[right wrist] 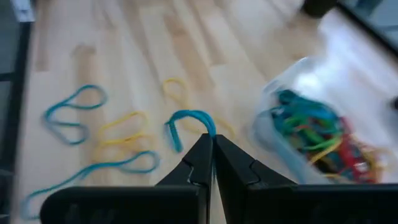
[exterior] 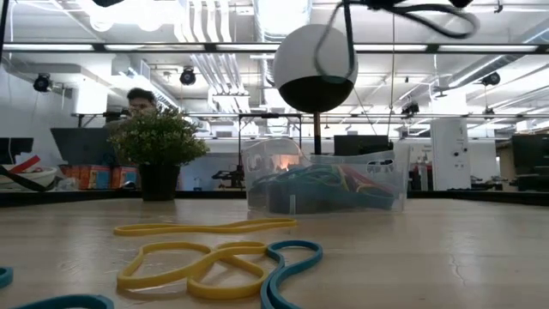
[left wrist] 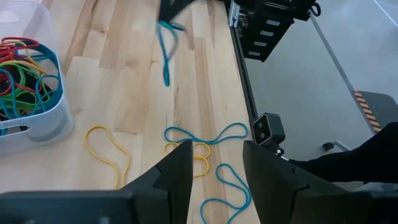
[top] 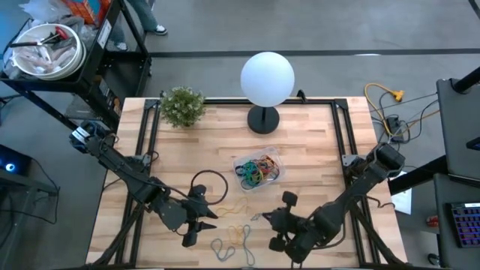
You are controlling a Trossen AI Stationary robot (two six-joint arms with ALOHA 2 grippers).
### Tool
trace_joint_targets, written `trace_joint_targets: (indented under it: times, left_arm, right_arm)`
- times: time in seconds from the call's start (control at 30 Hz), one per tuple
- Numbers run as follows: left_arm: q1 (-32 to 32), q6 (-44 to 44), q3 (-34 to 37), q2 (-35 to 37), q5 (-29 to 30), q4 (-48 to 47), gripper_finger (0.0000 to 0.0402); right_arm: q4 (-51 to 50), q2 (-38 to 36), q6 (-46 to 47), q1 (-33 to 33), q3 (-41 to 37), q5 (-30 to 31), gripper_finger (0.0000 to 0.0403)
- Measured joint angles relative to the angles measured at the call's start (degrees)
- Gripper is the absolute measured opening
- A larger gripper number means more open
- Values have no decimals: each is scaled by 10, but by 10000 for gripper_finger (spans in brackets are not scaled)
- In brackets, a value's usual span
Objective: Pick and place rubber bands into bin
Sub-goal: Put the blue rubber band into the transparent bin
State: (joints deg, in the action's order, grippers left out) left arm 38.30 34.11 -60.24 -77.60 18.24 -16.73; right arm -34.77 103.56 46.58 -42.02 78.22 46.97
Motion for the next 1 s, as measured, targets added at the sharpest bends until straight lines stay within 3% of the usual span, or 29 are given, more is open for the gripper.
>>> trace_joint_targets:
  times: [0.17, 0.6, 1.0]
  left_arm:
    - [0, 0, 2, 0, 0, 0, 125]
    - [0, 0, 7, 0, 1, 24, 125]
    - [0, 1, 7, 0, 17, 29, 125]
  right_arm:
    - [-42, -18, -14, 22, 0, 34, 8]
    - [-177, -45, -18, 136, 0, 36, 8]
    - [-178, -43, -43, 235, -2, -31, 9]
